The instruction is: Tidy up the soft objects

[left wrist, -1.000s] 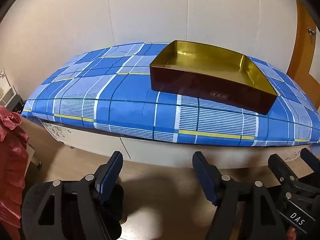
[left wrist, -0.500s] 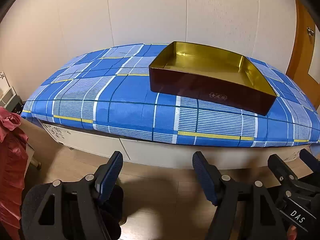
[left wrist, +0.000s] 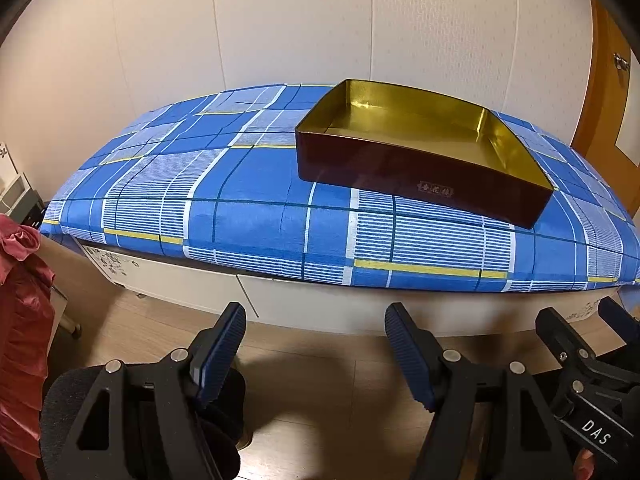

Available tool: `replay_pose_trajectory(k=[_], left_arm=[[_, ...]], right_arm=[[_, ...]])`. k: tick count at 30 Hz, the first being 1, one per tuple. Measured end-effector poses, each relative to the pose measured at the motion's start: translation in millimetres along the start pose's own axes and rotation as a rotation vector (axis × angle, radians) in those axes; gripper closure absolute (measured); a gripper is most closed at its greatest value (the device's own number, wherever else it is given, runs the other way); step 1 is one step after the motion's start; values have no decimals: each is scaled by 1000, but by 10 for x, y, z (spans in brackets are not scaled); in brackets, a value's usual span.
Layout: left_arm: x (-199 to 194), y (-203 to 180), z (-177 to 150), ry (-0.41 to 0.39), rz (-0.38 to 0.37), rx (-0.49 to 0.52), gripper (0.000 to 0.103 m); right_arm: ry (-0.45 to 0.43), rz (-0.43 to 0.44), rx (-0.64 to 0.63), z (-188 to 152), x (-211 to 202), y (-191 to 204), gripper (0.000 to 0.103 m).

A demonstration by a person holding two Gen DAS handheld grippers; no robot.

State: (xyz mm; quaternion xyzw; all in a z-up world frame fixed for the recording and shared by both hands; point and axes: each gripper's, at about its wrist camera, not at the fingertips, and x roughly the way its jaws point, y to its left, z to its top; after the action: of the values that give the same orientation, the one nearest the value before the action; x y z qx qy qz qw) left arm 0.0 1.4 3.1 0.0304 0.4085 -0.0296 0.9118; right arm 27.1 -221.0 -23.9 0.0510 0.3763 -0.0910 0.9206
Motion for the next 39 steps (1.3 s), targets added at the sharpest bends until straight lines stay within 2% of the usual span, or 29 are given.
replay_pose_trajectory(k=[39], left_arm=[[78, -18, -4, 33, -1, 16, 30]], right_arm=[[21, 1, 3, -10, 38, -8, 0]])
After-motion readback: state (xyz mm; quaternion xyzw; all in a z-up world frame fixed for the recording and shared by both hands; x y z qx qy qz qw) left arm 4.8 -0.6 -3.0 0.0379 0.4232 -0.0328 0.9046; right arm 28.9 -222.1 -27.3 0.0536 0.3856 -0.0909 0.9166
